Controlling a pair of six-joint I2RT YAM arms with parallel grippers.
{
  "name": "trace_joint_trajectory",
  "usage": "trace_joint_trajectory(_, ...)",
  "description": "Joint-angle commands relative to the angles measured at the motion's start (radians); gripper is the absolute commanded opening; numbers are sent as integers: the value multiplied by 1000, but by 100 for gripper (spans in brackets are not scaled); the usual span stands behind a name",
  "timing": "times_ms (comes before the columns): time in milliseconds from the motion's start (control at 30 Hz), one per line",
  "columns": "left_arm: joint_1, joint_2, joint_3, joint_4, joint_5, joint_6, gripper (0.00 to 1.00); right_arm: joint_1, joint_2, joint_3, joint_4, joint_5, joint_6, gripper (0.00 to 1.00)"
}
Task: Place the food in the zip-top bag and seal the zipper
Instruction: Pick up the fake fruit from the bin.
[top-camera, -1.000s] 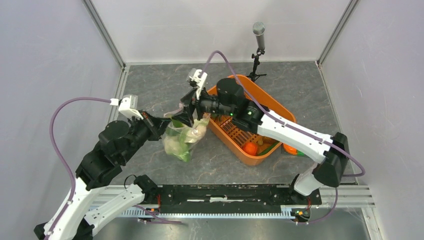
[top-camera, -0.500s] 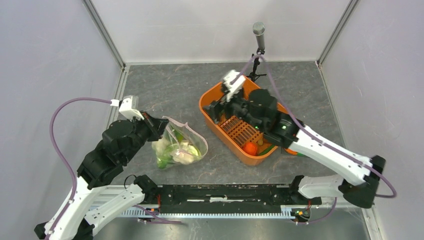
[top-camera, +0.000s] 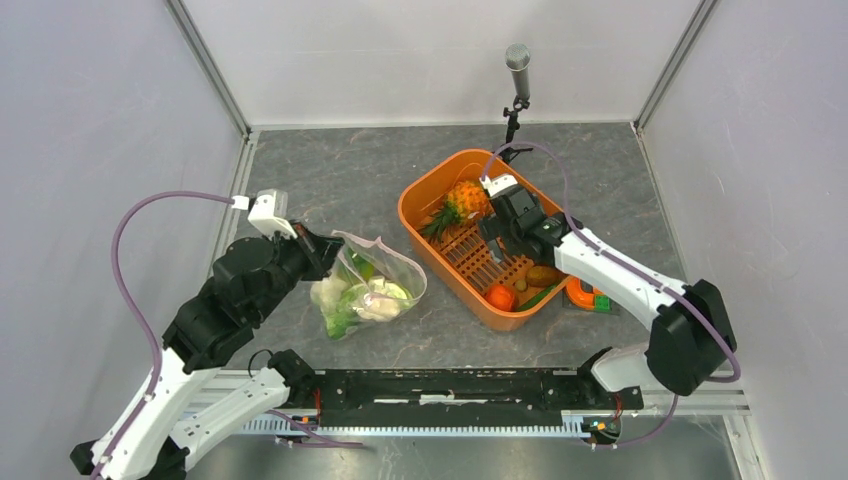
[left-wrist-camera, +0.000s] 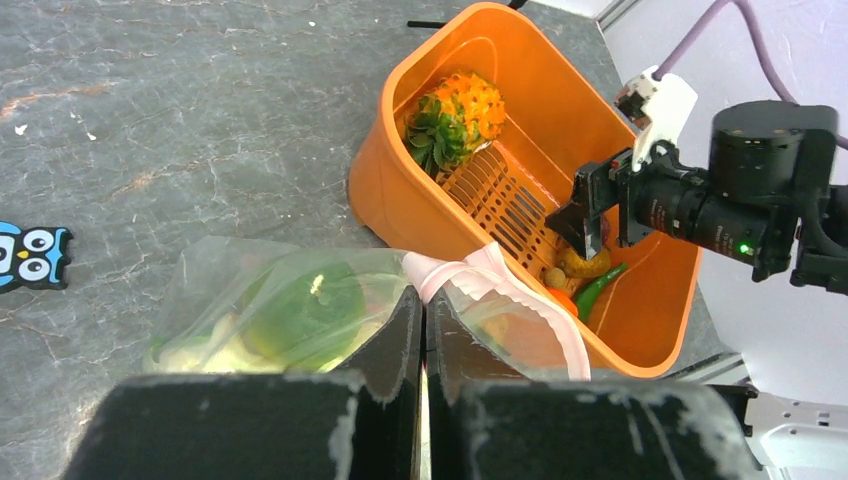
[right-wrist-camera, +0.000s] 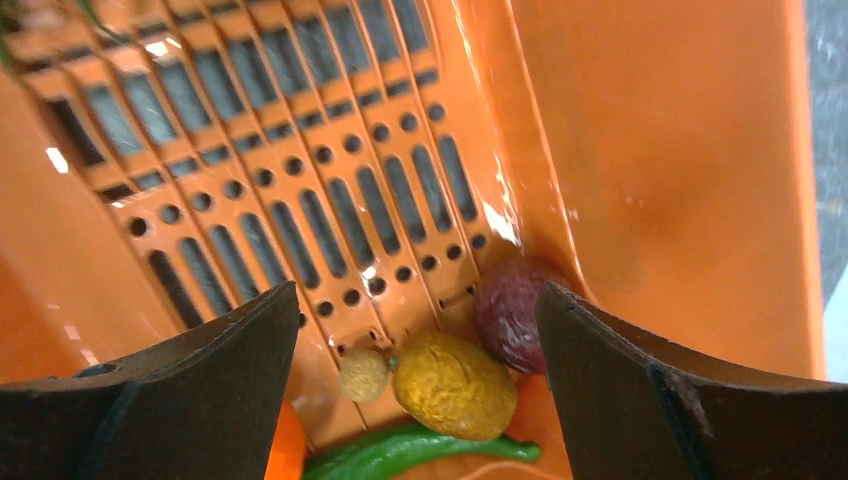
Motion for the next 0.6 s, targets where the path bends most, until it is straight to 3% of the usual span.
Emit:
trace_joint_trajectory(0,3,-4,-12,96,6,92,2,-42,34,13,-101,84,60,91)
trace_joint_trajectory(267,3,-18,-66,158,-56,180,2,-101,132,2,-89,43,129,86)
trace_joint_trajectory(567,2,-50,-70,128,-57,154,2,-106,173,-16,-108,196,197,84)
